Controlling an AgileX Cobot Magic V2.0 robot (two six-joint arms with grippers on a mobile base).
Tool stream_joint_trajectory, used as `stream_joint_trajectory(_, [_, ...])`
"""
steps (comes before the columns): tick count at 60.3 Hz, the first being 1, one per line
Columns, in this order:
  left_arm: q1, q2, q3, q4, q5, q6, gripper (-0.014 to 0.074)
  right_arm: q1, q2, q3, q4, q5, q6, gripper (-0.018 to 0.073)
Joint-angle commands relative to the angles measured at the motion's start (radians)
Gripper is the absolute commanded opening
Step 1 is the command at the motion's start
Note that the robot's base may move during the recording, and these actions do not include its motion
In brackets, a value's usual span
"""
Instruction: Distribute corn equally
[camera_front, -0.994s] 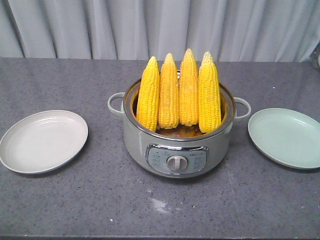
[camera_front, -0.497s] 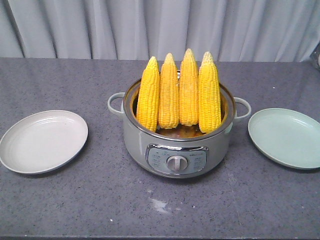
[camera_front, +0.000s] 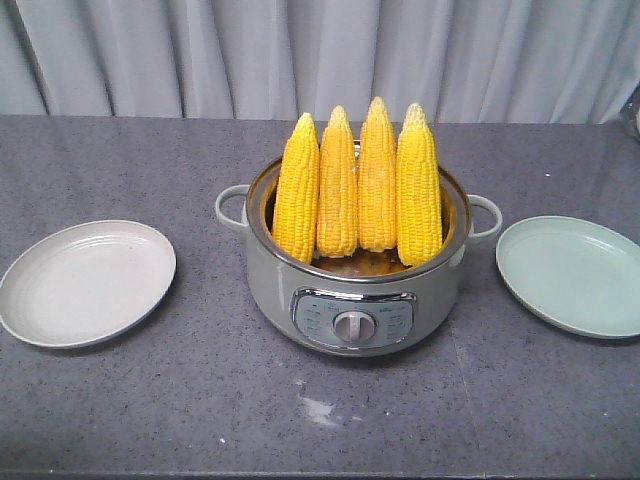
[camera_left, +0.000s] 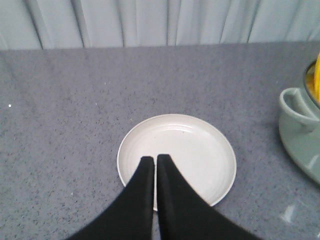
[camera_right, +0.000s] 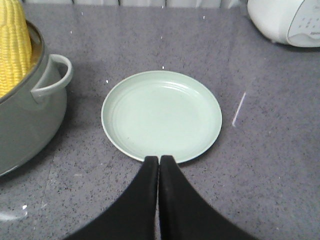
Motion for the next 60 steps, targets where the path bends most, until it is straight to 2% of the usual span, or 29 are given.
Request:
stream_joint_trajectory(1, [-0.001,0.096,-0.107,-0.004,0.034,0.007,-0.0006,-0.002,0.078,-0.099,-0.001,0.008,-0.011,-0.001])
stream_joint_trajectory(20, [-0.001,0.186,-0.131,-0.003,0.025,0.008,-0.0003,-0.002,0.154,-0.114,-0.003,0.015,-0.01,-0.0004])
stream_joint_trajectory(28, [-0.001,0.186,-0.131,0.006,0.025,0.009,0.0038,-0.002,0.156,-0.114,0.008,0.025,-0.01,0.0052])
stream_joint_trajectory(36, [-0.001,0.186,-0.131,0.023,0.029,0.008,0.0168,-0.002,0.156,-0.114,0.02,0.031,-0.011,0.0178])
stream_joint_trajectory(51, [-0.001,0.186,-0.131,0.023,0.032,0.006,0.0552,-0.002,0.156,-0.114,0.022,0.048,-0.005,0.0512])
stream_joint_trajectory(56, [-0.001,0.186,-0.131,0.022,0.032,-0.004,0.0627,-0.002,0.156,-0.114,0.036,0.058,-0.003,0.0596])
stream_joint_trajectory(60, [-0.001,0.186,-0.131,0.022,0.032,-0.004,0.0651,-0.002,0.156,-0.114,0.063,0.059,-0.016,0.0636])
